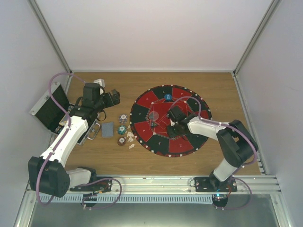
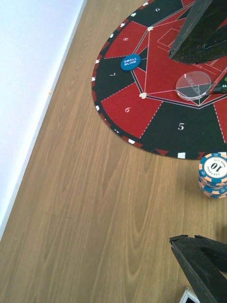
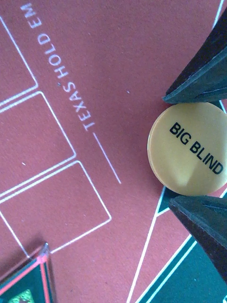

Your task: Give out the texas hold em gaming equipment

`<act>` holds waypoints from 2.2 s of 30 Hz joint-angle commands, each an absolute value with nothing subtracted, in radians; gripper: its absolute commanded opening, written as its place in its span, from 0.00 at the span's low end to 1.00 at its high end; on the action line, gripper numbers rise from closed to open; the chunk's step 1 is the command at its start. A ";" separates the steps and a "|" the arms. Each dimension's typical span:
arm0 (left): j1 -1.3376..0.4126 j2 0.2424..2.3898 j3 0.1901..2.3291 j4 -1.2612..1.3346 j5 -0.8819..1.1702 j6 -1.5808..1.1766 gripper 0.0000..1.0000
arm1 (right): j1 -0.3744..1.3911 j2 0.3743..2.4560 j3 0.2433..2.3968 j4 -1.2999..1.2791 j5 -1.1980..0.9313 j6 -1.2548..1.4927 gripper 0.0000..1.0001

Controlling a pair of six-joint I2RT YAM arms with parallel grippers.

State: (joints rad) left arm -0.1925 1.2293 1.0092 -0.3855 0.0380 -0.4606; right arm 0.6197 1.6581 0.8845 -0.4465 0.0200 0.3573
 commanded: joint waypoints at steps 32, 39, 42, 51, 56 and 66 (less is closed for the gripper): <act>-0.250 1.106 0.904 -0.605 -0.001 -0.560 0.95 | 0.594 1.625 1.179 -0.707 0.078 0.269 0.84; -0.376 1.117 0.849 -0.766 0.031 -0.667 0.93 | 0.453 1.543 1.212 -0.622 0.034 0.265 0.92; -0.417 1.124 0.826 -0.826 0.038 -0.701 0.91 | 0.407 1.528 1.195 -0.567 0.004 0.287 0.93; -0.488 1.161 0.778 -0.889 0.071 -0.717 0.88 | 0.373 1.541 1.161 -0.475 -0.036 0.362 0.95; -0.528 1.243 0.785 -0.865 0.065 -0.699 0.85 | 0.371 1.543 1.165 -0.455 -0.034 0.385 0.95; -0.557 1.348 0.806 -0.835 0.009 -0.672 0.77 | 0.371 1.552 1.161 -0.439 -0.032 0.423 0.95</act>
State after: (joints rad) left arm -0.5480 1.3235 0.7853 -0.8673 0.0402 -0.6903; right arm 0.3809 1.5391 1.1683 -0.4656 -0.0288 0.3985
